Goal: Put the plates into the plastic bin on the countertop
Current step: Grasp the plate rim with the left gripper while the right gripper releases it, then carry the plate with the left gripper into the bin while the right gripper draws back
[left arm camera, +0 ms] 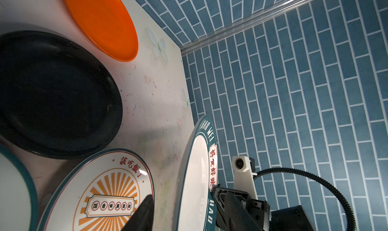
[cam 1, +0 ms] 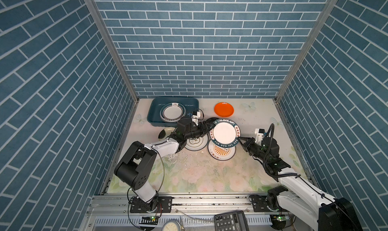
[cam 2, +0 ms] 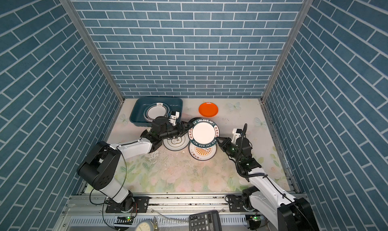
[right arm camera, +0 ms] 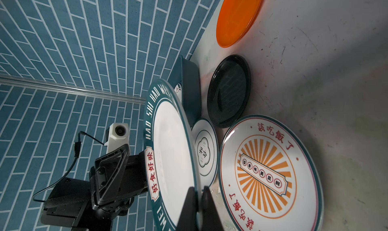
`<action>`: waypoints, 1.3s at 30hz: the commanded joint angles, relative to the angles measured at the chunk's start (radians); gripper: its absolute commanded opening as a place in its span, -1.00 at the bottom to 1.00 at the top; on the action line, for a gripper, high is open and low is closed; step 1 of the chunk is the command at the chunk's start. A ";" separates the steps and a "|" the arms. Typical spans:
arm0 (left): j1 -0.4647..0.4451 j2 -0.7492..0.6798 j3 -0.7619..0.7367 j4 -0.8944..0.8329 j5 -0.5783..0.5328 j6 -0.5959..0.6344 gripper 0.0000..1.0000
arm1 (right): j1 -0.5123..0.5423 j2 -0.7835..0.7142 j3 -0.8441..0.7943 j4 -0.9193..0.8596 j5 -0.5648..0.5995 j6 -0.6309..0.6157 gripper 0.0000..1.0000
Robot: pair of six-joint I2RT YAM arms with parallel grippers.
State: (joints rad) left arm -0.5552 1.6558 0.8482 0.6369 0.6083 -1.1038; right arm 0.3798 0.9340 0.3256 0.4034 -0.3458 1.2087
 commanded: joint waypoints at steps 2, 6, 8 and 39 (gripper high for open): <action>-0.019 0.037 0.036 0.049 0.031 -0.028 -0.23 | 0.005 0.003 -0.002 0.076 -0.010 0.037 -1.00; -0.025 0.050 0.041 0.061 0.037 -0.035 -0.48 | 0.005 0.020 0.006 0.077 -0.012 0.034 -1.00; -0.026 0.049 0.040 0.063 0.042 -0.035 -0.69 | 0.005 0.029 0.007 0.079 -0.012 0.033 -1.00; 0.166 -0.046 0.245 -0.482 -0.079 0.245 -1.00 | 0.005 -0.264 0.107 -0.374 0.212 -0.226 0.98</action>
State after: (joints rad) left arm -0.4088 1.6444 1.1107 0.2031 0.5686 -0.9146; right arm 0.3817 0.7406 0.4515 0.1162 -0.1936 1.0119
